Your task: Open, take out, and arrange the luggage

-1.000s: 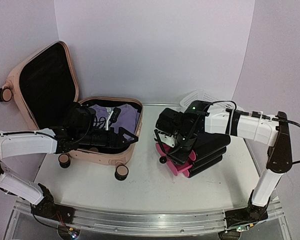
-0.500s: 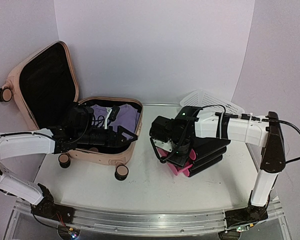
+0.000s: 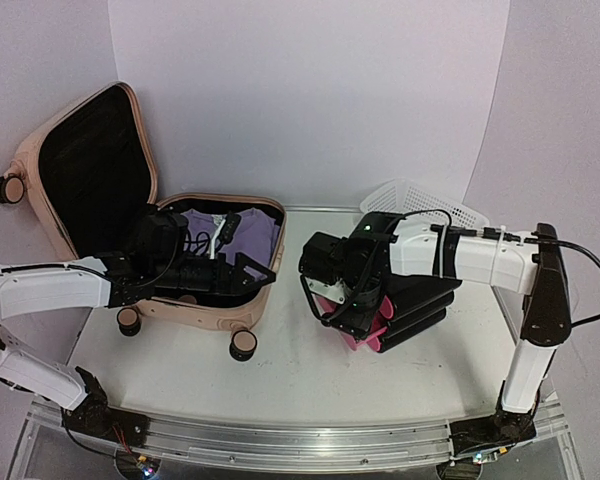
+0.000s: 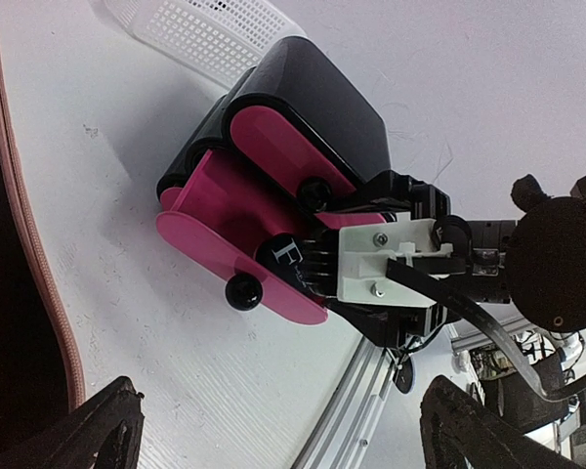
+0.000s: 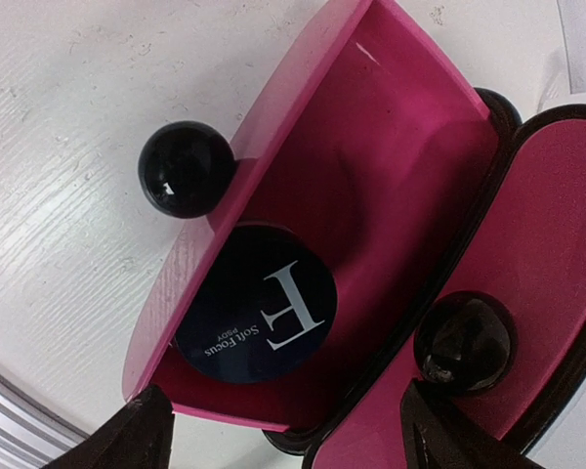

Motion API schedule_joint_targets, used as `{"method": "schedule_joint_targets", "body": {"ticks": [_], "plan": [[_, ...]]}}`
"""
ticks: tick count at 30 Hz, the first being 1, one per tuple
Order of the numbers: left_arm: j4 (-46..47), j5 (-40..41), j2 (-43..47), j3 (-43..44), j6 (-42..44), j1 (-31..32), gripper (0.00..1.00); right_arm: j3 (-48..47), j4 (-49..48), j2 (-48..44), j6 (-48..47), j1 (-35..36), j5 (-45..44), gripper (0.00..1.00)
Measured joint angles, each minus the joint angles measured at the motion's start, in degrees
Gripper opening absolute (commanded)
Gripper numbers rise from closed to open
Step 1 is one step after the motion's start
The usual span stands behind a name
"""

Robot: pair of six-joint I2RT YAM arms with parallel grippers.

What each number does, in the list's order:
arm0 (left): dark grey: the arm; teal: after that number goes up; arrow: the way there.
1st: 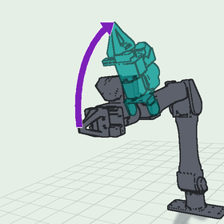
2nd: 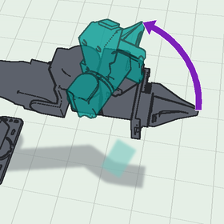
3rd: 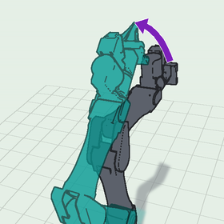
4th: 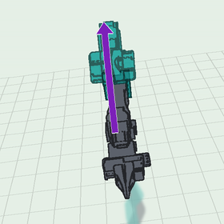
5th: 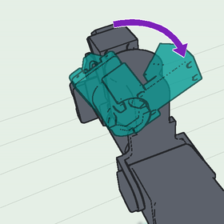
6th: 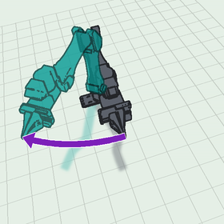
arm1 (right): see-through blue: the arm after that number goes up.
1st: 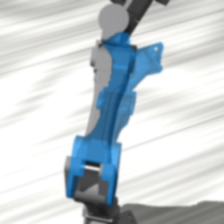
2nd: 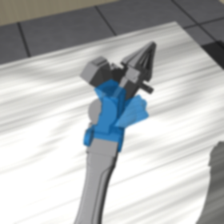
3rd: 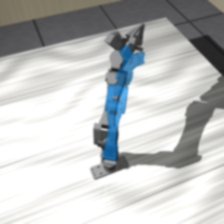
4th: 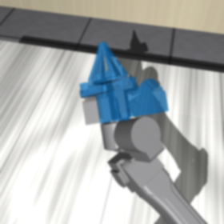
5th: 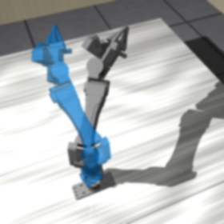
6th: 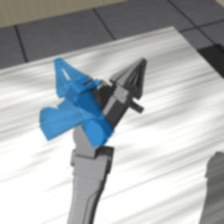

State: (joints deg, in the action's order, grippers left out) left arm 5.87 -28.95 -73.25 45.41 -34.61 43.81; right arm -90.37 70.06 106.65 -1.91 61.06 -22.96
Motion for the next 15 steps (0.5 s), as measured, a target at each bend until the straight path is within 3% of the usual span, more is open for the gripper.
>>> {"method": "schedule_joint_targets", "body": {"ticks": [5, 10, 15], "plan": [[0.04, -0.5, -1.2, 0.48, 0.0, 0.0, 0.94, -1.42, 0.94, -0.63, 1.77, -0.02, 0.68, 0.87], [0.04, -0.2, -5.29, 2.62, 0.07, 1.84, 0.68, -2.91, 1.27, -6.32, 6.32, -0.33, 3.02, 0.88], [-0.24, 2.25, -14.86, 7.72, 0.66, 7.65, 0.45, -4.13, 0.83, -13.07, 11.28, -4.33, 7.37, 0.84]]}}
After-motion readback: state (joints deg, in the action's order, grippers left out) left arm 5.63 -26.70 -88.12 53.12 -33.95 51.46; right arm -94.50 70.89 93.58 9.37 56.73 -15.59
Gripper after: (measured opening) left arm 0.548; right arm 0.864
